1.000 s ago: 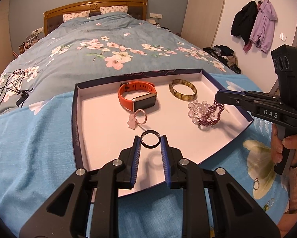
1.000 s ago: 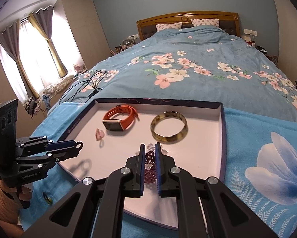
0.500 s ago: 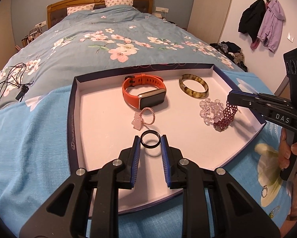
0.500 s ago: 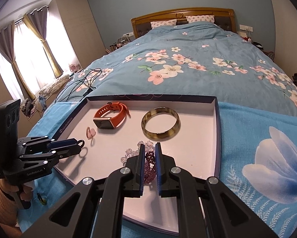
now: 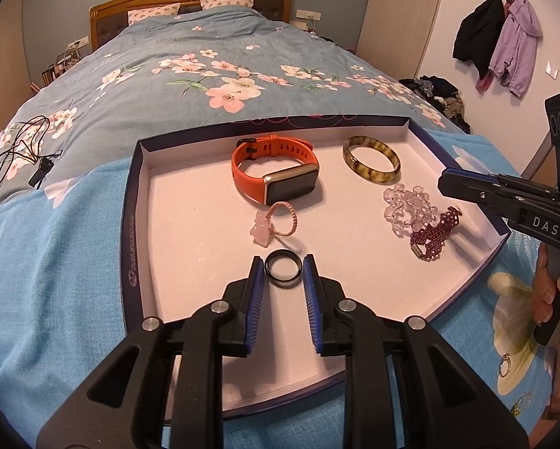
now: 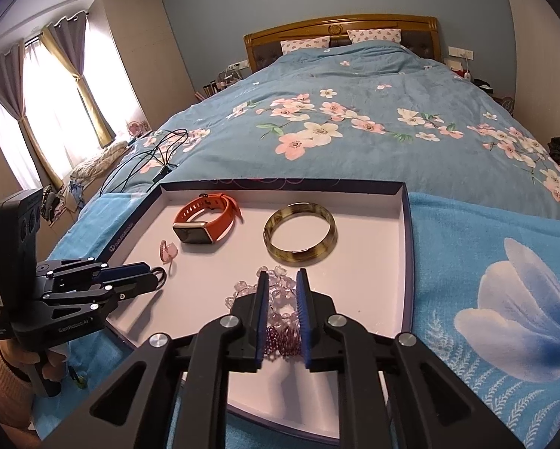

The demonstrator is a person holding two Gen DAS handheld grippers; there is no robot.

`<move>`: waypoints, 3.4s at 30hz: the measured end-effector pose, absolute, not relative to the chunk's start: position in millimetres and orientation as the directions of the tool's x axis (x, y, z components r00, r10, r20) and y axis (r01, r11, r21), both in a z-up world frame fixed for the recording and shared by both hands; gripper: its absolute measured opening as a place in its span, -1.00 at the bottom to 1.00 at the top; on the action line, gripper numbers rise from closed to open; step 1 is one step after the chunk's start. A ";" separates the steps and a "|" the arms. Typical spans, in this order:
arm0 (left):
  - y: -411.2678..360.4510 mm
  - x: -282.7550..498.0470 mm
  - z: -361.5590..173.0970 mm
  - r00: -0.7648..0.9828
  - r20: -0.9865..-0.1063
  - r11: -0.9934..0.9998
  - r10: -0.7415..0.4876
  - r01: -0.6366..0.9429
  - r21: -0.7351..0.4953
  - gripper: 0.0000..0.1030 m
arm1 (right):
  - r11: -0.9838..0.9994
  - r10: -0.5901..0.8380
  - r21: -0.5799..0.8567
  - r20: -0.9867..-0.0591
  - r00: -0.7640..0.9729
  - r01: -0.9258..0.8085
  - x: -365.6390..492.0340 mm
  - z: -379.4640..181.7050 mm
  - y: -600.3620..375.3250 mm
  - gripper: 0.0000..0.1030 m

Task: Organize jewelry
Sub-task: 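Release the beaded bracelet into the box with the right tool while the left tool releases the black ring, then move both open tools back to the rings on the bedspread, then grasp the gold green-stone ring with the right tool while the left tool grasps the yellow-stone ring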

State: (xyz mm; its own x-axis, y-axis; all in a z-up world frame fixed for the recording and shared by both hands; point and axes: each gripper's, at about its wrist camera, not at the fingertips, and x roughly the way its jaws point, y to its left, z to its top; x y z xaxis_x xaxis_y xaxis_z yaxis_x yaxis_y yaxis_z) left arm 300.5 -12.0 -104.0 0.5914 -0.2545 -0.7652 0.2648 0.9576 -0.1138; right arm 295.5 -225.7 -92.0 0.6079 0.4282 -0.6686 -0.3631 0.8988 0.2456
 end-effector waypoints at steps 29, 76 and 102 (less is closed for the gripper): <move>25.6 153.6 -34.2 0.769 -0.548 0.940 -0.330 0.320 -0.118 0.11 | 0.884 0.447 0.163 -0.573 0.687 -0.439 175.1 -54.5 -247.1 -0.01; -36.4 114.3 -100.1 0.575 -0.735 0.899 -0.359 0.426 -0.106 -0.15 | 0.842 0.480 0.196 -0.695 0.535 -0.502 70.1 -120.4 -233.3 -0.43; -40.5 121.2 -103.4 0.566 -0.743 0.902 -0.356 0.416 -0.115 -0.65 | 0.843 0.502 0.232 -0.665 0.553 -0.486 79.3 -115.9 -242.3 -0.80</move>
